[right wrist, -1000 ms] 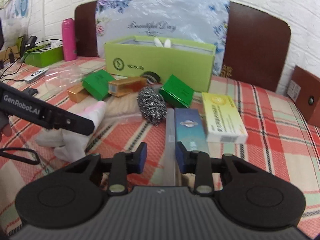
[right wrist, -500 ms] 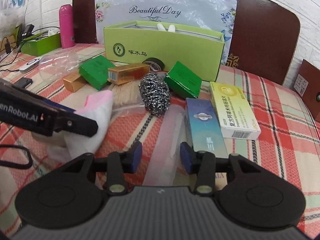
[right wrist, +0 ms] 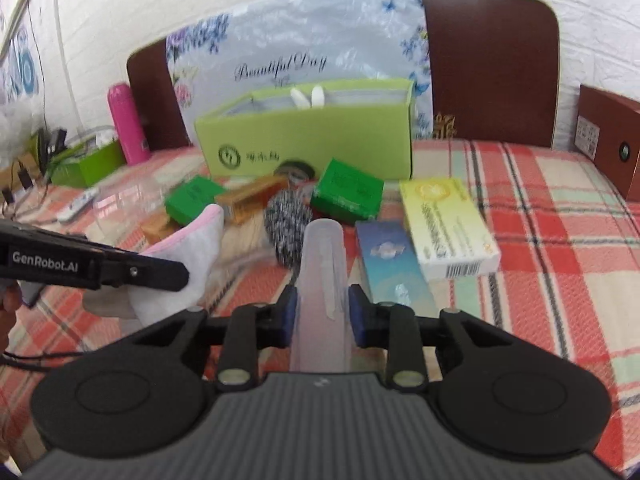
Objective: Organize objects
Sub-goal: 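Place the glove and clear tube into the lime-green box, open both tools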
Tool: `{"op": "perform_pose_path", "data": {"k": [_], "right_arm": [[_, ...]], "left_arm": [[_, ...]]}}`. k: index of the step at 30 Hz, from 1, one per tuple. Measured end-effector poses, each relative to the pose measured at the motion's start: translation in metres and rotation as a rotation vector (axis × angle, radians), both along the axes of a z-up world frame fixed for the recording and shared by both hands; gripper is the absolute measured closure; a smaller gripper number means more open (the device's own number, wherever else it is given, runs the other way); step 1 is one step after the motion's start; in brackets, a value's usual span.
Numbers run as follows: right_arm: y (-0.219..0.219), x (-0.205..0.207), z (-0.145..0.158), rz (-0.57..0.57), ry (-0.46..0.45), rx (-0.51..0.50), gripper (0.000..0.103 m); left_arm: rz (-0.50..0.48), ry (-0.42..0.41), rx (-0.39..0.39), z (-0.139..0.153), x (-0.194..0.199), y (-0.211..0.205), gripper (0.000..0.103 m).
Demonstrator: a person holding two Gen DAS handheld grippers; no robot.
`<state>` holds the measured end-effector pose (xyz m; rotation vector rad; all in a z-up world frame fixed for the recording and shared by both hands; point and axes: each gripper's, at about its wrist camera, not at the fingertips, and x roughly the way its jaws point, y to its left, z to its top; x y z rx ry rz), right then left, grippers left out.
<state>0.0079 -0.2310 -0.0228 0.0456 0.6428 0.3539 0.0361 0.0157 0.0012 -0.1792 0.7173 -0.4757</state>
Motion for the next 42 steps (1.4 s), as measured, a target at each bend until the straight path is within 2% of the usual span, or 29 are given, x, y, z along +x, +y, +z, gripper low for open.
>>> {"op": "perform_pose_path", "data": {"k": [8,16,21,25,30,35,36,37,38,39,40,42], "right_arm": [[-0.002,0.03,0.06,0.045,-0.186,0.006,0.076],[0.019,0.102,0.091,0.036,-0.237,0.024,0.076],[0.03,0.153,0.087,0.014,-0.24,0.009,0.076],[0.032,0.196,0.072,0.004,-0.224,-0.014,0.076],[0.041,0.237,0.046,0.005,-0.202,-0.089,0.076],[0.046,0.256,0.023,0.021,-0.138,-0.105,0.076],[0.047,0.259,0.019,0.027,-0.13,-0.11,0.076],[0.049,0.261,0.015,0.039,-0.12,-0.112,0.075],[0.05,0.263,0.011,0.049,-0.107,-0.115,0.064],[0.05,0.264,0.007,0.047,-0.099,-0.124,0.056],[0.05,0.263,0.005,0.044,-0.101,-0.134,0.047],[0.048,0.257,0.005,0.054,-0.122,-0.132,0.045]], "left_arm": [[0.034,-0.166,-0.061,0.059,0.03,0.003,0.092],[0.112,-0.222,-0.04,0.089,0.103,-0.004,0.092],[0.2,-0.22,-0.056,0.094,0.157,0.0,0.092],[0.267,-0.234,-0.025,0.088,0.193,0.002,0.092],[0.254,-0.178,0.011,0.067,0.227,-0.001,0.092],[0.241,-0.131,0.039,0.045,0.242,-0.004,0.09],[0.242,-0.133,0.047,0.04,0.243,-0.005,0.088],[0.245,-0.132,0.063,0.036,0.244,-0.005,0.073],[0.249,-0.118,0.083,0.032,0.245,-0.006,0.043],[0.258,-0.108,0.104,0.03,0.243,-0.007,0.03],[0.271,-0.121,0.116,0.029,0.239,-0.006,0.024],[0.261,-0.151,0.111,0.029,0.228,-0.004,0.023]]}}
